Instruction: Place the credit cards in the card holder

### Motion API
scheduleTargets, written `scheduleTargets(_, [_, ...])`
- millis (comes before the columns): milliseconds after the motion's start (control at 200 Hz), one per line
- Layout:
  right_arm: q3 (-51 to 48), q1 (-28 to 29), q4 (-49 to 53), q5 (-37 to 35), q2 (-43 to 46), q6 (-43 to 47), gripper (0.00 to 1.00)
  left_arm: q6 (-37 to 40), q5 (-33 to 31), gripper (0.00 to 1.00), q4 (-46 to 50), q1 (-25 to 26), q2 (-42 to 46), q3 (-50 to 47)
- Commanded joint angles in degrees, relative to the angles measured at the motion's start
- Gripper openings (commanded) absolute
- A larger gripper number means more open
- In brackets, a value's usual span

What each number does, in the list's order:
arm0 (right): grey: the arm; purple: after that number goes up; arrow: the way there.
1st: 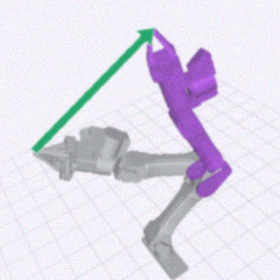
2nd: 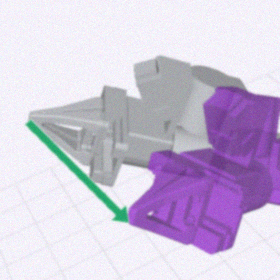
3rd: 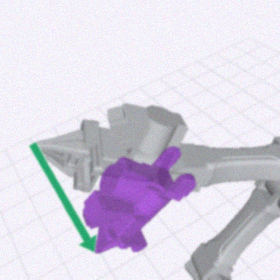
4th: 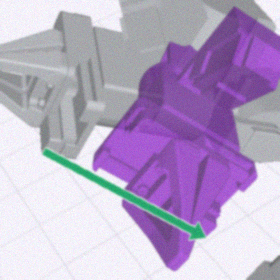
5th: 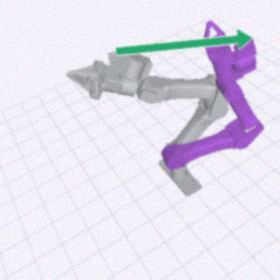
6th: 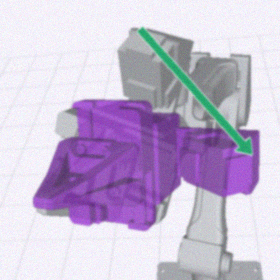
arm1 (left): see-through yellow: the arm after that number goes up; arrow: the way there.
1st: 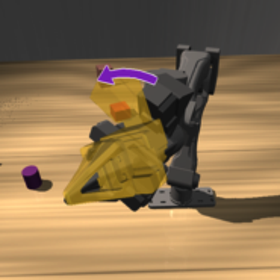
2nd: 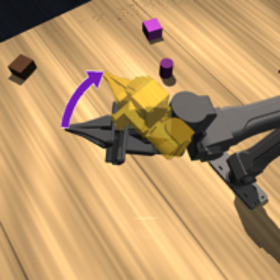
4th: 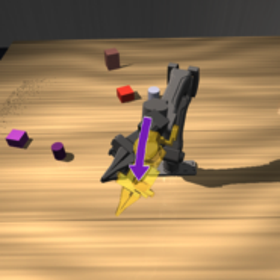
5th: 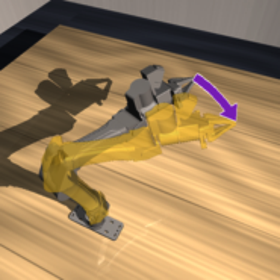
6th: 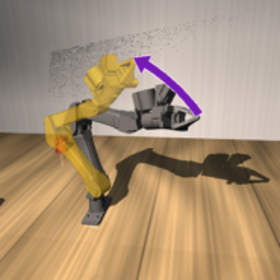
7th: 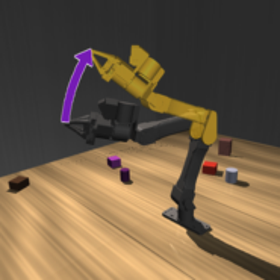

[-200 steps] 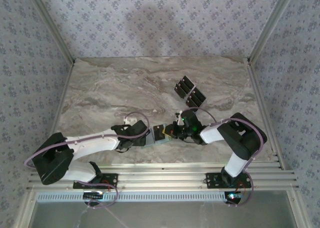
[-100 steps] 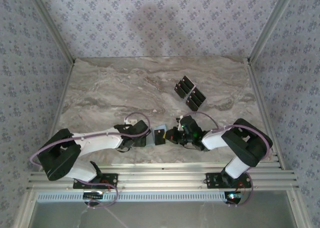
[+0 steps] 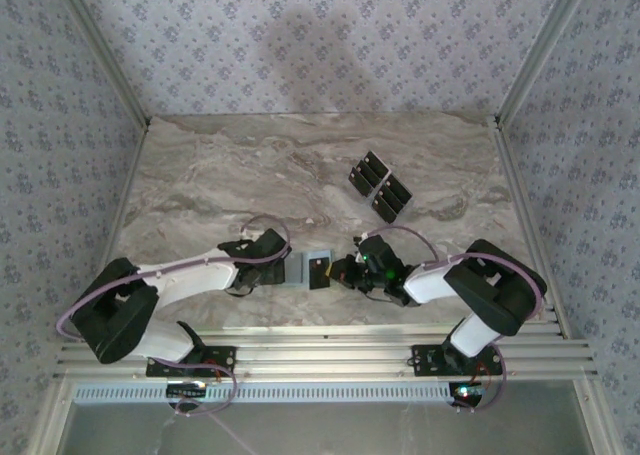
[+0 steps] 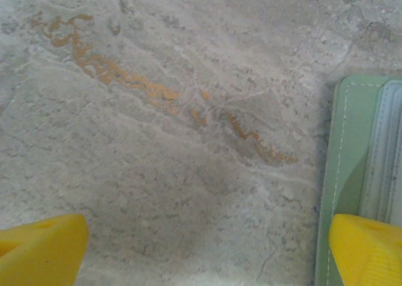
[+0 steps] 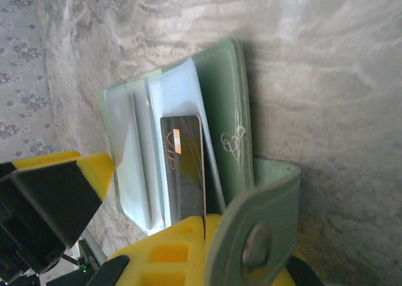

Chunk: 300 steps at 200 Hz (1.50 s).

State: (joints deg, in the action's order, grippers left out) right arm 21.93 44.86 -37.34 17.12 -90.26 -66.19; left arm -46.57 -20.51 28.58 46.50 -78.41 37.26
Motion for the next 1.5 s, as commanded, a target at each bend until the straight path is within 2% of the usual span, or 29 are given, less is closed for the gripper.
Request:
scheduleTargets(0, [0.8, -1.2, 1.9, -0.4, 2.0, 0.9, 0.00, 0.2, -0.1, 0.98, 3.3, 0.4, 4.2, 0.4])
scheduleTargets(115, [1.9, -2.0, 3.9, 0.5, 3.4, 2.2, 0.00, 1.0, -0.2, 0.99, 2.6, 0.3, 4.7, 1.9])
scheduleTargets(360, [3.2, -2.5, 4.6, 1.5, 3.8, 3.0, 0.00, 3.1, 0.6, 0.99, -0.7, 0.2, -1.2, 4.1])
scheduleTargets(775, [5.2, -2.6, 3.1, 4.1, 3.5, 5.8, 0.00, 2.0, 0.1, 0.99, -1.3, 0.3, -2.5, 0.3])
scheduleTargets(1114, [5.7, -2.3, -4.1, 5.9, -1.4, 6.7, 0.00, 1.7, -0.1, 0.99, -1.0, 0.3, -3.1, 0.3])
scheduleTargets(1494, [6.4, -2.1, -6.9, 6.7, -5.7, 6.2, 0.00, 1.8, -0.3, 0.99, -0.6, 0.3, -2.7, 0.0])
